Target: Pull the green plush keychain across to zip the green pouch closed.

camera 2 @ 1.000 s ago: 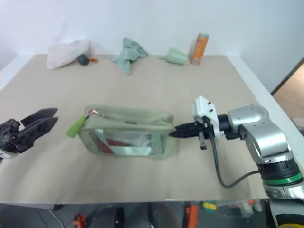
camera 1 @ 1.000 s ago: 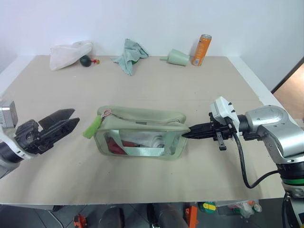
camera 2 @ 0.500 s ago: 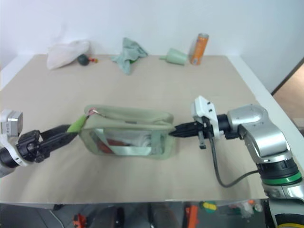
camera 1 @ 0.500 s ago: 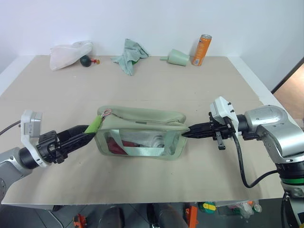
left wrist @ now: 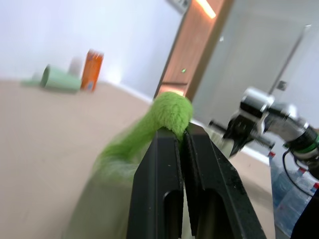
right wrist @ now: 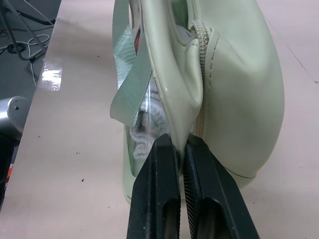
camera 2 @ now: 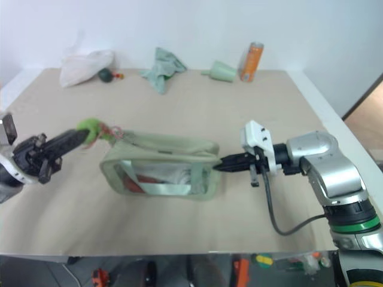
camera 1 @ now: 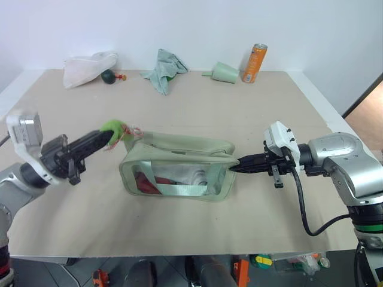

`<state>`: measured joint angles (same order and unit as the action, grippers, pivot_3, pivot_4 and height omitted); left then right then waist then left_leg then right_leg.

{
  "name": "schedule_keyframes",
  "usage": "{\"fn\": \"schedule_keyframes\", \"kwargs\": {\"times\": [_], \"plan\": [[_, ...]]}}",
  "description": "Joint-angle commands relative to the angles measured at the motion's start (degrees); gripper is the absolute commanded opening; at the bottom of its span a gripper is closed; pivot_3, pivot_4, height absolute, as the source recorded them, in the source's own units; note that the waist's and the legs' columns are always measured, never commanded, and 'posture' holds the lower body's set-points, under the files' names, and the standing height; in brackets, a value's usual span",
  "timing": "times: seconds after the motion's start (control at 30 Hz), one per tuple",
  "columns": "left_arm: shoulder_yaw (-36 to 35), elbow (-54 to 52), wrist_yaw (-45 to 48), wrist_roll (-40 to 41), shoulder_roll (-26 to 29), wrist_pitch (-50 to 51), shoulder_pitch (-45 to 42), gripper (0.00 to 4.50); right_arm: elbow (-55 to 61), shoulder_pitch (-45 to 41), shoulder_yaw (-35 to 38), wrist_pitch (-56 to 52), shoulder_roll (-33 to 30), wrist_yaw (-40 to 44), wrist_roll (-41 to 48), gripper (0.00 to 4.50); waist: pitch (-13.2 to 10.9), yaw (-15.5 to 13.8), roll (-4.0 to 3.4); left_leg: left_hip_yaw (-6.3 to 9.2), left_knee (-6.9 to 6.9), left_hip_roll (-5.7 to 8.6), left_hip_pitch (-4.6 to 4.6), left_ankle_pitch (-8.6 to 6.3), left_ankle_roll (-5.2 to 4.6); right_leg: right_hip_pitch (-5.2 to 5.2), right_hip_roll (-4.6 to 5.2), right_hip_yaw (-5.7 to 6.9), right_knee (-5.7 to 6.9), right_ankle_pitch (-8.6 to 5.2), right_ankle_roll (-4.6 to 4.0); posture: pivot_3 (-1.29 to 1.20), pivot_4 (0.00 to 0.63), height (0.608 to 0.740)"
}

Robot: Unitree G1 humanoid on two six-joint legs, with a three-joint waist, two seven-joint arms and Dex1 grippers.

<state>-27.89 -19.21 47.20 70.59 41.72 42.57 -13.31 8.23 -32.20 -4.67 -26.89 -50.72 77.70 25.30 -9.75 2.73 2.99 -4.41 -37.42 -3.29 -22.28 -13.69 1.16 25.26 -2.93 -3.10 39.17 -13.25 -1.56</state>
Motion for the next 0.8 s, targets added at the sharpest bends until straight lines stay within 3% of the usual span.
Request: {"fn": "schedule_keyframes", "kwargs": {"times": [0.03, 0.3, 0.33, 0.4, 0.63, 0.8], "plan": [[6.23, -2.4, 0.64, -3.35, 1.37, 0.62, -3.67, 0.05, -0.01, -0.74, -1.21, 0.27, 0.16, 0.27, -1.03, 0.0, 0.0, -0.03, 0.0, 0.01, 0.0, 0.01, 0.01, 0.0, 0.0, -0.01, 0.0, -0.01, 0.0, 0.0, 0.0, 0.0, 0.15, 0.74], [17.93, -2.72, 3.56, -12.46, 2.67, 1.33, -7.57, 0.05, 1.45, 0.36, -0.36, -0.32, 0.03, -0.66, -0.92, 0.0, 0.01, 0.0, 0.01, 0.02, 0.03, -0.02, 0.03, 0.01, 0.02, -0.02, -0.11, -0.1, 0.0, 0.02, 0.03, 0.0, 0.15, 0.74], [18.06, -2.48, 3.74, -12.86, 2.55, 1.23, -7.66, 0.54, 1.6, 0.5, -0.24, -0.39, -0.02, -0.78, -0.9, 0.0, 0.02, -0.02, -0.01, 0.03, 0.03, -0.02, 0.03, 0.01, 0.02, -0.03, -0.11, -0.09, 0.0, 0.02, 0.03, 0.0, 0.15, 0.74], [17.18, -1.78, 4.48, -11.63, 2.3, 1.96, -7.83, 0.96, 1.92, 0.77, 0.04, -0.58, -0.12, -0.99, -0.79, 0.0, 0.02, -0.04, -0.01, 0.03, 0.02, 0.0, 0.05, 0.01, 0.02, -0.04, -0.09, -0.09, 0.0, 0.02, 0.03, 0.0, 0.15, 0.74], [12.83, -1.9, 4.79, -9.88, 1.87, 0.69, -7.27, 3.31, 2.2, 1.03, 0.12, -0.77, -0.22, -1.26, -0.81, 0.0, 0.02, -0.01, -0.01, 0.01, -0.01, -0.01, 0.06, 0.01, 0.02, -0.05, -0.09, -0.1, 0.0, 0.04, 0.07, 0.0, 0.15, 0.74], [4.87, -1.05, 3.22, -1.49, 1.87, 2.08, -6.49, 3.31, 1.82, 0.52, -0.27, -0.67, -0.01, -1.1, -0.95, 0.0, 0.02, 0.02, -0.02, 0.02, 0.01, -0.07, 0.04, 0.01, 0.02, -0.02, -0.13, -0.09, 0.0, 0.03, 0.06, 0.0, 0.15, 0.74]]}}
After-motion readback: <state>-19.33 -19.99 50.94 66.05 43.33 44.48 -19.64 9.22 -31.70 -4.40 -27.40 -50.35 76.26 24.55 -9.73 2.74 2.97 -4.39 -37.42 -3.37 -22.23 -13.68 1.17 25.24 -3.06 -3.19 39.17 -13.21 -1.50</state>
